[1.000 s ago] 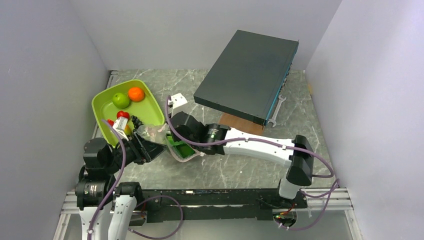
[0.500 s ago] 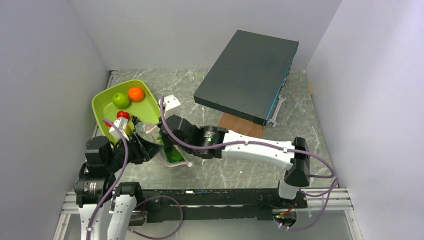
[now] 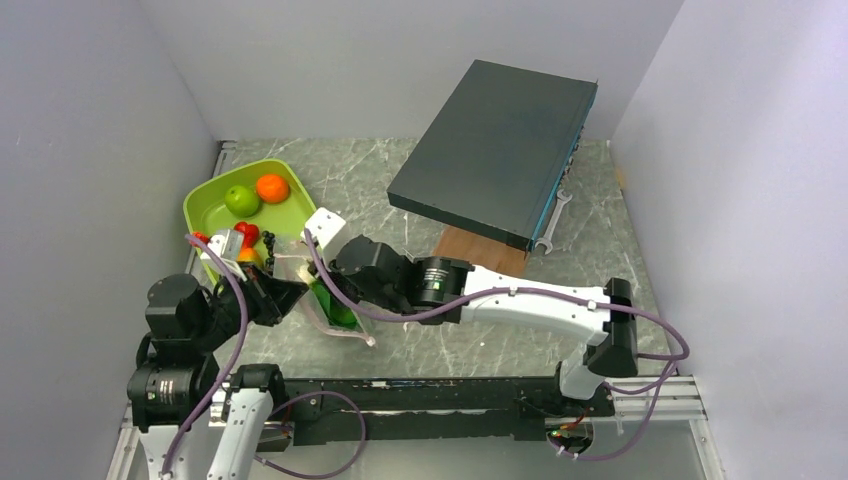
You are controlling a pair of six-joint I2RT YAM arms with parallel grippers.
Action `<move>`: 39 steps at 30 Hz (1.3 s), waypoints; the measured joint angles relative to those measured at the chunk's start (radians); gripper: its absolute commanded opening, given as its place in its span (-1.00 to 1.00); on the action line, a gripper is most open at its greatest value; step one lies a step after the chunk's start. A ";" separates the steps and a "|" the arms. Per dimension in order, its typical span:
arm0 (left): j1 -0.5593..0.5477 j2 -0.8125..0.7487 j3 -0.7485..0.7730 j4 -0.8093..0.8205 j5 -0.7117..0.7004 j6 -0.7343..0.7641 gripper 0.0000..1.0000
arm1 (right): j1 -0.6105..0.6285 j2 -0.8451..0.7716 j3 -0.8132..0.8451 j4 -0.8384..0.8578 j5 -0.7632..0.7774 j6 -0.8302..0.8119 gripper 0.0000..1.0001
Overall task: Place the food in the zip-top bag and seal the zipper
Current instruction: Adjust the zipper food storage bag at the center of the board.
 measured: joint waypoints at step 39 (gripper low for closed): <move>-0.014 -0.031 0.023 -0.033 0.049 -0.009 0.36 | 0.031 -0.150 0.023 -0.104 0.349 -0.151 -1.00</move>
